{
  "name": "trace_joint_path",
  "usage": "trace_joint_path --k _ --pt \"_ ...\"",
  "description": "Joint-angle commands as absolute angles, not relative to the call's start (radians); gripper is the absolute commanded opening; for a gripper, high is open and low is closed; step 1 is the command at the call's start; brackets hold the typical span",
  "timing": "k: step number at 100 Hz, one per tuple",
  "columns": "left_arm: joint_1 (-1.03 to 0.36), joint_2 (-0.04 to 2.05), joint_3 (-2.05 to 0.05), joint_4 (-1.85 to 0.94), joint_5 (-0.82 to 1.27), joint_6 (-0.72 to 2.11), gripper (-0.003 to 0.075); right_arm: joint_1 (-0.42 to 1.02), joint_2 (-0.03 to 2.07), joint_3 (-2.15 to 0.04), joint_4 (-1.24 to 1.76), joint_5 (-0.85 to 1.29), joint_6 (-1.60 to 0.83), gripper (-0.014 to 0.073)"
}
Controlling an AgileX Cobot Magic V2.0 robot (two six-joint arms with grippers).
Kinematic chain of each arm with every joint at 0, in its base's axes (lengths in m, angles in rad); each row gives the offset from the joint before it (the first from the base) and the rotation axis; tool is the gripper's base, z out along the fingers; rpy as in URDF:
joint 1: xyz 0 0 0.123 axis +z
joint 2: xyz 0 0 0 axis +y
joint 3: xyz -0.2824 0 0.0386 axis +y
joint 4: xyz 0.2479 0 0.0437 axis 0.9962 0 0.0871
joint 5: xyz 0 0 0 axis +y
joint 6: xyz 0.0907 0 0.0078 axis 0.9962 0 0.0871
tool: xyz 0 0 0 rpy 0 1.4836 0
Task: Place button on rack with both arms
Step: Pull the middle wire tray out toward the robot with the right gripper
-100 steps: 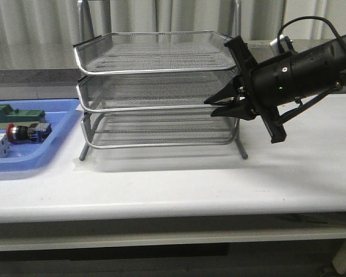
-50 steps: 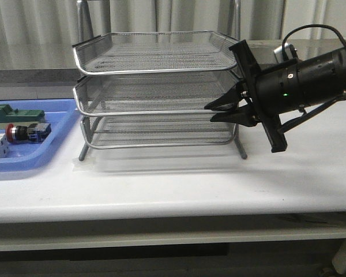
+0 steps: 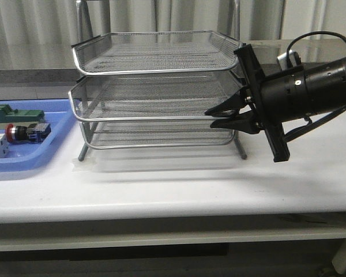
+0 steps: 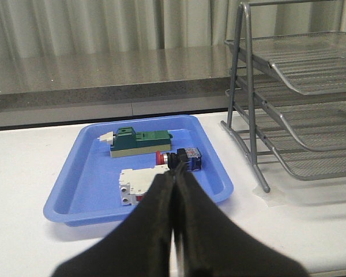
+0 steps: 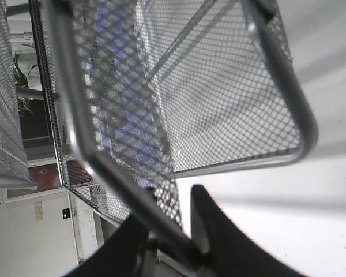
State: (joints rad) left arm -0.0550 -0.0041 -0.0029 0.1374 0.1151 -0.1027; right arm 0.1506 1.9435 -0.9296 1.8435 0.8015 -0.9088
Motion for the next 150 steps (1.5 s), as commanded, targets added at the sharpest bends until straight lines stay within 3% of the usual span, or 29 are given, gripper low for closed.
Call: trace_joint_path --k 1,93,150 --pt "-0.055 -0.036 0.053 0.135 0.039 -0.109 -0.0021 0.164 1.899 -0.91 1.846 0.908 -0.956 0.0125" --pt "-0.055 -0.036 0.053 0.135 0.039 -0.109 -0.0021 0.164 1.86 -0.621 1.839 0.965 -1.126 0.0125" --pt "-0.055 -0.036 0.053 0.135 0.039 -0.109 -0.0021 0.164 1.86 -0.578 1.906 1.025 -1.211 0.0146"
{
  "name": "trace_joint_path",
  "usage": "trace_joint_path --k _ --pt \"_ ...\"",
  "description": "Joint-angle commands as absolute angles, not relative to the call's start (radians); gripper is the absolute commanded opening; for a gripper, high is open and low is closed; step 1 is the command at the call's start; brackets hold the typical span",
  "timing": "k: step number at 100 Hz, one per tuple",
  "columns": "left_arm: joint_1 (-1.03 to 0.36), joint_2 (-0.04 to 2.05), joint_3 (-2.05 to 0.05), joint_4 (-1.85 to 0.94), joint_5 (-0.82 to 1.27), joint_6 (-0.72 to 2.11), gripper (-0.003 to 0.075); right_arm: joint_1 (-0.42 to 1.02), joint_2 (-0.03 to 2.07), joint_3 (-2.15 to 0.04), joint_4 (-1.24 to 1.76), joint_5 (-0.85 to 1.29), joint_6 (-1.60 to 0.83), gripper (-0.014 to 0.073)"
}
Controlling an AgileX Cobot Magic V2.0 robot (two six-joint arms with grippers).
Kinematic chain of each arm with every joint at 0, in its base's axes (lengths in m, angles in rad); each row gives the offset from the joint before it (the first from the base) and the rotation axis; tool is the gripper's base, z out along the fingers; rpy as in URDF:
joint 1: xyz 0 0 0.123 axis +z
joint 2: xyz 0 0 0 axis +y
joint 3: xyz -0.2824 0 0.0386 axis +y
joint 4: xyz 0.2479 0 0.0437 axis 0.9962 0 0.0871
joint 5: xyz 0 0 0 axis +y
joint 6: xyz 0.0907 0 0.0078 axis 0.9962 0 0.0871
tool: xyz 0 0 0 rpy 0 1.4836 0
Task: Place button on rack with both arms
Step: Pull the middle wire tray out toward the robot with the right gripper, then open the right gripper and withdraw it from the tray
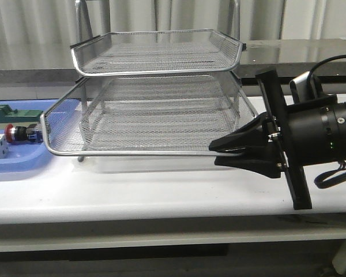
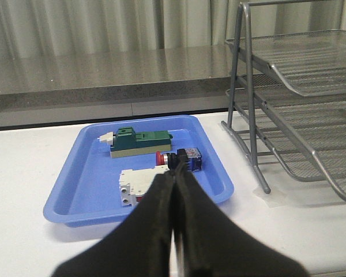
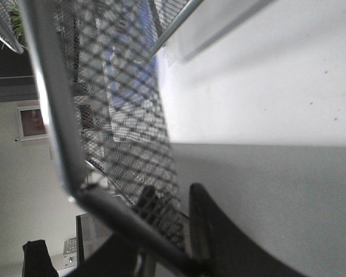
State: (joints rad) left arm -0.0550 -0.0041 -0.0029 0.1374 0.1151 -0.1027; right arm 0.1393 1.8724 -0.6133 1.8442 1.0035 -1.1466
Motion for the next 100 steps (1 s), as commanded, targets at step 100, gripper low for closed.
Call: trace_joint_path --k 100 --pt "-0.055 -0.036 0.053 0.135 0.039 -0.109 -0.0021 0.157 1.672 -0.578 1.65 0.862 -1.114 0.0446"
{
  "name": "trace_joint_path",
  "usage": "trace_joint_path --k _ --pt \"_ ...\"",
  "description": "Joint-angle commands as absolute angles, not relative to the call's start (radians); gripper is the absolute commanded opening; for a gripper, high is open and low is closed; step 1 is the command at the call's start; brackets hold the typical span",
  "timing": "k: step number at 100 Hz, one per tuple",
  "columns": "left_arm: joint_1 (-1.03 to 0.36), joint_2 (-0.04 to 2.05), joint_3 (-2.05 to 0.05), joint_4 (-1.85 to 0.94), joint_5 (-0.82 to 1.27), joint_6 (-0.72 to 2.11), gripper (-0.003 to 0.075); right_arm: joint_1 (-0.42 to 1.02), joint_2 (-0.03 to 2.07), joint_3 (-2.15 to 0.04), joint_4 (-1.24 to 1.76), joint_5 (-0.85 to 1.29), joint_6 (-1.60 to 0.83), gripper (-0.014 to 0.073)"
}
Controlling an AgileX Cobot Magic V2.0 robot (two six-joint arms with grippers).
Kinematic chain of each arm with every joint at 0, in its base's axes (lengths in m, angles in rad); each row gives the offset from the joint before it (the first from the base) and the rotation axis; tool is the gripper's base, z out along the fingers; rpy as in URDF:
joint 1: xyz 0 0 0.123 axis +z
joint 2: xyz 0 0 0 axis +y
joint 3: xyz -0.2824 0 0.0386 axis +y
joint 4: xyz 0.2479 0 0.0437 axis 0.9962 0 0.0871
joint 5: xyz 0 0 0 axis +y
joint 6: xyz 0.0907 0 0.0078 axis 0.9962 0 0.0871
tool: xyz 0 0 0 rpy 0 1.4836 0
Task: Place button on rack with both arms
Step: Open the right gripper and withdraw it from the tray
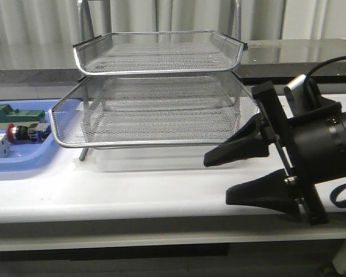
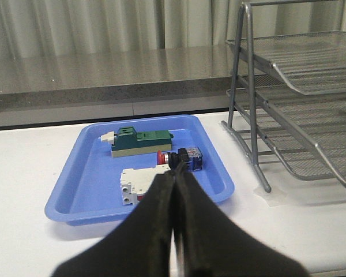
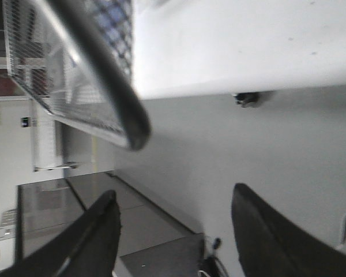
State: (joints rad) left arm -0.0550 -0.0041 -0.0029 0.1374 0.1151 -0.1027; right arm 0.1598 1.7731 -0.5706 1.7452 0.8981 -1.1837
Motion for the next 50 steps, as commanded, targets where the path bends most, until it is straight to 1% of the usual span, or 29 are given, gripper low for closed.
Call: trace_joint_path --k 1,11,25,50 --pt "-0.055 -0.036 0.053 0.135 0.039 -0.109 -0.0021 0.157 1.66 -0.578 1.638 0.854 -1.104 0.0446" --pt "-0.055 -0.036 0.053 0.135 0.039 -0.109 -0.0021 0.157 1.568 -0.578 1.461 0.768 -0.965 0.0446" --pt "-0.055 -0.036 0.053 0.135 0.039 -0.109 -0.0021 0.157 1.421 -0.58 1.21 0.705 -0.748 0.0446" --pt "-0.055 -0.036 0.053 0.135 0.039 -0.109 -0.0021 0.157 1.161 -0.638 0.738 0.677 -0.384 0.0446"
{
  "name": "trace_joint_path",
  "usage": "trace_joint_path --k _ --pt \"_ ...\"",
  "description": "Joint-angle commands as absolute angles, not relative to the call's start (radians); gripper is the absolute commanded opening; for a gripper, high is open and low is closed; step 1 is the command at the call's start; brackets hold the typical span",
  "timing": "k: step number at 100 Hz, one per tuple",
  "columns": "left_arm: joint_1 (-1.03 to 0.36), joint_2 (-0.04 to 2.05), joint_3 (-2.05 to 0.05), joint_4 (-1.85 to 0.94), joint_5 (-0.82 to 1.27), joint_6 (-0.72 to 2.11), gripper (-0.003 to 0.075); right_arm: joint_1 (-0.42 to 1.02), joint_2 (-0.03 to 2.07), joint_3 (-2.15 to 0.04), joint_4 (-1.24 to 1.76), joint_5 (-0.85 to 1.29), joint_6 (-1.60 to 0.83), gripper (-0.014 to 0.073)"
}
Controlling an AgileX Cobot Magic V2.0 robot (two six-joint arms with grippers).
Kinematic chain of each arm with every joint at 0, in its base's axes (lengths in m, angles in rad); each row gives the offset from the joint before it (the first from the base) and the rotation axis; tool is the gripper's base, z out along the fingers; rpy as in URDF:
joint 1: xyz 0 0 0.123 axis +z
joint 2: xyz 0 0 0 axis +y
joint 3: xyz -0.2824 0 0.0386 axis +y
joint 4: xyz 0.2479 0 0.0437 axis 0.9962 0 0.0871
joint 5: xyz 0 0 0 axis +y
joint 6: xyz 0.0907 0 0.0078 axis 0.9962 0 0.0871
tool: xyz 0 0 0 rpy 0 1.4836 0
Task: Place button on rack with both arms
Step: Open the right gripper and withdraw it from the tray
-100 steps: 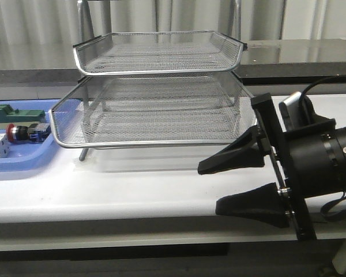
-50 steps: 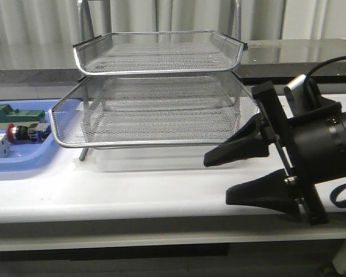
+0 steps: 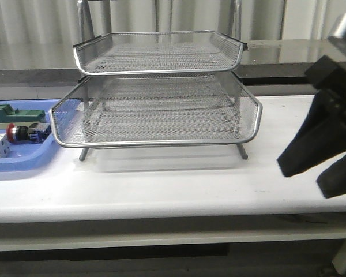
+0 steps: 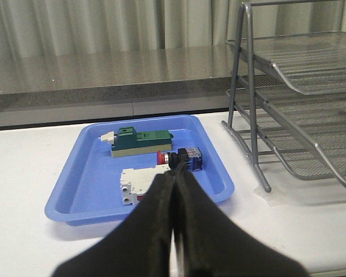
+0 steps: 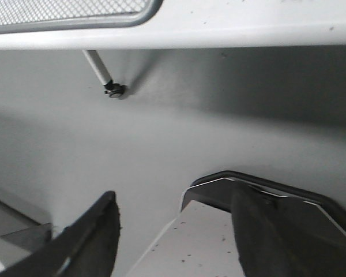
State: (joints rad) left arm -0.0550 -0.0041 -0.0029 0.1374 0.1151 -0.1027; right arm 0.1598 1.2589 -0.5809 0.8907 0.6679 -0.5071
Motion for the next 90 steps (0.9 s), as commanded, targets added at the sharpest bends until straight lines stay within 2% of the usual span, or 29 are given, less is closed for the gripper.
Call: trace_joint_path --k 1,27,41,61,90 --pt "-0.055 -0.036 0.053 0.135 0.039 -0.109 -0.0021 0.157 1.155 -0.646 0.724 0.68 -0.363 0.0446" --pt "-0.055 -0.036 0.053 0.135 0.039 -0.109 -0.0021 0.157 0.947 -0.802 0.155 0.755 -0.026 0.0444" --pt "-0.055 -0.036 0.053 0.135 0.039 -0.109 -0.0021 0.157 0.828 -0.818 -0.022 0.75 0.062 0.0444" --pt "-0.055 -0.036 0.053 0.135 0.039 -0.109 -0.0021 0.157 0.662 -0.818 -0.074 0.782 0.072 0.0443" --pt "-0.055 -0.036 0.053 0.135 0.039 -0.109 -0.0021 0.157 0.499 -0.818 -0.088 0.971 0.114 0.044"
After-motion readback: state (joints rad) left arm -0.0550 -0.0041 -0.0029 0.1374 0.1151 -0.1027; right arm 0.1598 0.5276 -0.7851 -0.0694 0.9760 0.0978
